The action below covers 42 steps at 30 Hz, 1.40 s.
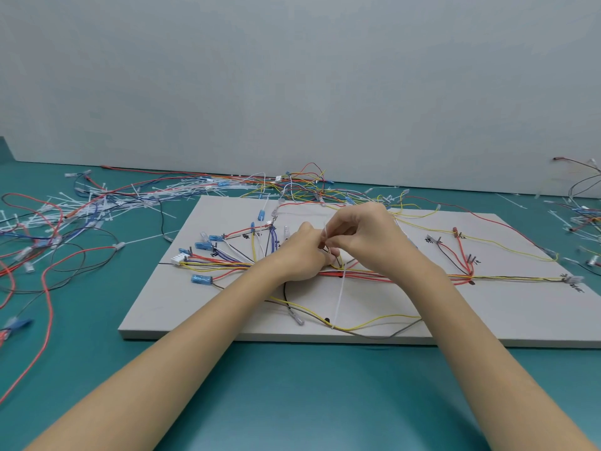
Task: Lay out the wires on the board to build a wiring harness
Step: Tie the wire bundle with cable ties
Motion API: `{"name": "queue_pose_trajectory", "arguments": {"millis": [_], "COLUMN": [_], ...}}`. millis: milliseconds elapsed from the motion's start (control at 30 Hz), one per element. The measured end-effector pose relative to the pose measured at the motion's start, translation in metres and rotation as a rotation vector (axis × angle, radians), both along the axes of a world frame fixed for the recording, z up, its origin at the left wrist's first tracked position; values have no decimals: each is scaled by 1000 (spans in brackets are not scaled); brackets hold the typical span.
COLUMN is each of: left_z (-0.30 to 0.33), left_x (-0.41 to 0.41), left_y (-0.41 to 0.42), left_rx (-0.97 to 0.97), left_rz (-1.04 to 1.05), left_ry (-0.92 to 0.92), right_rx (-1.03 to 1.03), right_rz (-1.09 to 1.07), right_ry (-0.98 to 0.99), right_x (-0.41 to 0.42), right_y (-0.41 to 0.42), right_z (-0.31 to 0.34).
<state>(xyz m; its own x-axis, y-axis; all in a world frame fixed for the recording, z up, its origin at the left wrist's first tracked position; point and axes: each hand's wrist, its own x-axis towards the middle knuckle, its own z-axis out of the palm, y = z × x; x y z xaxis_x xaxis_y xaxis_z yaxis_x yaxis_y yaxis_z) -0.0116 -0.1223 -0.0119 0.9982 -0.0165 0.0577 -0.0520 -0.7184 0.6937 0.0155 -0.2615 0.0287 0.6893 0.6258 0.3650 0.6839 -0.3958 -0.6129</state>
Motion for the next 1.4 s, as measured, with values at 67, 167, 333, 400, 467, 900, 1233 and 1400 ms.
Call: {"name": "queue_pose_trajectory", "arguments": {"millis": [67, 167, 333, 400, 467, 900, 1233, 1400], "left_z": [0, 0, -2, -2, -3, 0, 4, 10], "left_x": [1, 1, -1, -1, -1, -3, -9, -10], "left_y": [0, 1, 3, 3, 4, 5, 7, 11], "left_rx": [-3, -51, -143, -187, -189, -206, -140, -138], "left_rz": [7, -9, 7, 2, -2, 17, 74, 75], "left_ry": [-9, -24, -40, -31, -28, -5, -51, 12], "right_rx": [-66, -166, -193, -174, -162, -105, -31, -62], "right_rz": [4, 6, 1, -13, -26, -73, -47, -26], "right_ry": [-22, -59, -6, 40, 76, 130, 242, 235], "right_x": [1, 4, 8, 11, 14, 16, 17, 15], "right_y": [1, 4, 11, 10, 8, -3, -4, -3], "right_z": [1, 4, -2, -6, -10, -18, -23, -22]}}
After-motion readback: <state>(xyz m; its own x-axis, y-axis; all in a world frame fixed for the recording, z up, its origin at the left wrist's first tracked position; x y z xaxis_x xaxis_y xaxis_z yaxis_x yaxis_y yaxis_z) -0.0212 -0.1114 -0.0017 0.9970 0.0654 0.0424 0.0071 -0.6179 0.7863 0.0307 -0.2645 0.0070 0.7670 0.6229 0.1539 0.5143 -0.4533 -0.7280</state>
